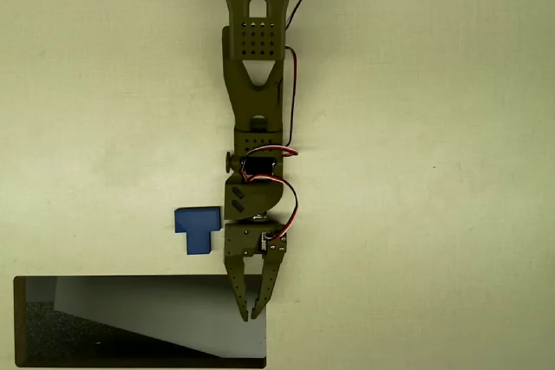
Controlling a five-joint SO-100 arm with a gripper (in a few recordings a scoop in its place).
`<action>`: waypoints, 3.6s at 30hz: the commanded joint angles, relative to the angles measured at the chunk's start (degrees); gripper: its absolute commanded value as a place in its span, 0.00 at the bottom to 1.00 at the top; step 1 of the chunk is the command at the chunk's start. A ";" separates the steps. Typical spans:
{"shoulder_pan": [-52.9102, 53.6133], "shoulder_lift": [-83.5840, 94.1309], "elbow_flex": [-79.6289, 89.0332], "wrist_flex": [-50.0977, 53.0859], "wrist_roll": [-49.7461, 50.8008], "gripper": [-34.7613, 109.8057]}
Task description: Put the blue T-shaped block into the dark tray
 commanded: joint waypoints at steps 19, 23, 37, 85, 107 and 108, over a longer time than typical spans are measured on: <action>-4.22 22.85 -7.82 25.75 19.95 0.24; -4.57 32.87 -13.97 48.16 23.82 0.24; -3.52 48.43 -5.54 137.46 25.75 0.24; 9.14 29.88 -7.12 117.42 -8.09 0.24; 6.59 21.45 -3.60 68.03 -0.70 0.24; 6.42 19.78 4.66 40.69 2.55 0.24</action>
